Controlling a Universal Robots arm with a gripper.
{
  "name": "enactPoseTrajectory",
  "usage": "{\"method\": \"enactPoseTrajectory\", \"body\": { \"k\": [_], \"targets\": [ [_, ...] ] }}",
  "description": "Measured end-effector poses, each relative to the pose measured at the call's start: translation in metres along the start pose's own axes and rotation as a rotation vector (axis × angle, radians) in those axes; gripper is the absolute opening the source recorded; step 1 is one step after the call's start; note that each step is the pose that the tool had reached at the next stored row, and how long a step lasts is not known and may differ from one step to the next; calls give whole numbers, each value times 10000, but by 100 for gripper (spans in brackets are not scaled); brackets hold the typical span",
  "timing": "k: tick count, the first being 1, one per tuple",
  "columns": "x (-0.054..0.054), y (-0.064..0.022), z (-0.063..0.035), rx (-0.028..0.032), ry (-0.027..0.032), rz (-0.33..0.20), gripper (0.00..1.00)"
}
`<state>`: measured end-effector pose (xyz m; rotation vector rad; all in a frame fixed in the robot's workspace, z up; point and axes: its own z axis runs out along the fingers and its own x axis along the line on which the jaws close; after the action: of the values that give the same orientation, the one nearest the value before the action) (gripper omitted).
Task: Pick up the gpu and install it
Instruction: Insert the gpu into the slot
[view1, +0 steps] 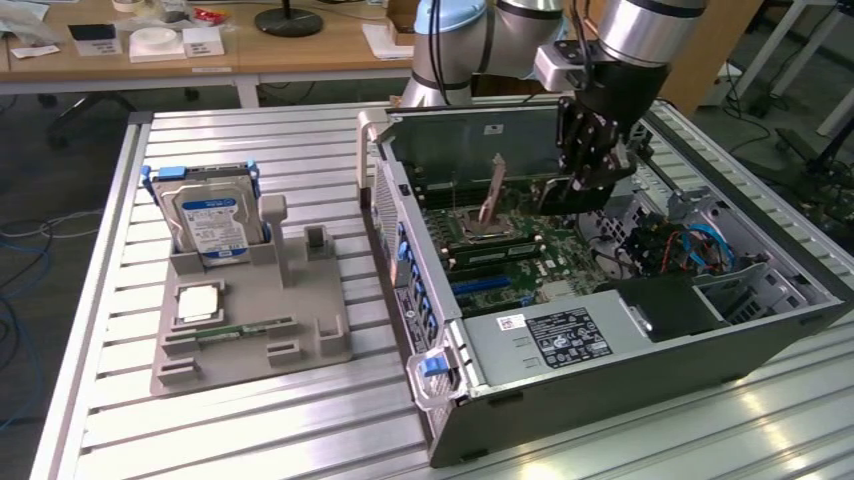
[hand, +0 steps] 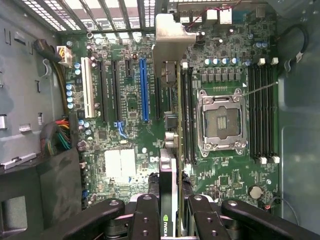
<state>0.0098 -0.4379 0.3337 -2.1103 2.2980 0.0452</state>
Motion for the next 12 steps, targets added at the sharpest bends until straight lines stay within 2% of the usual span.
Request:
{"method": "enactPoseTrajectory", "body": {
  "k": [12],
  "targets": [
    [6, 45, 45, -1, 1, -1, 27]
  ]
}}
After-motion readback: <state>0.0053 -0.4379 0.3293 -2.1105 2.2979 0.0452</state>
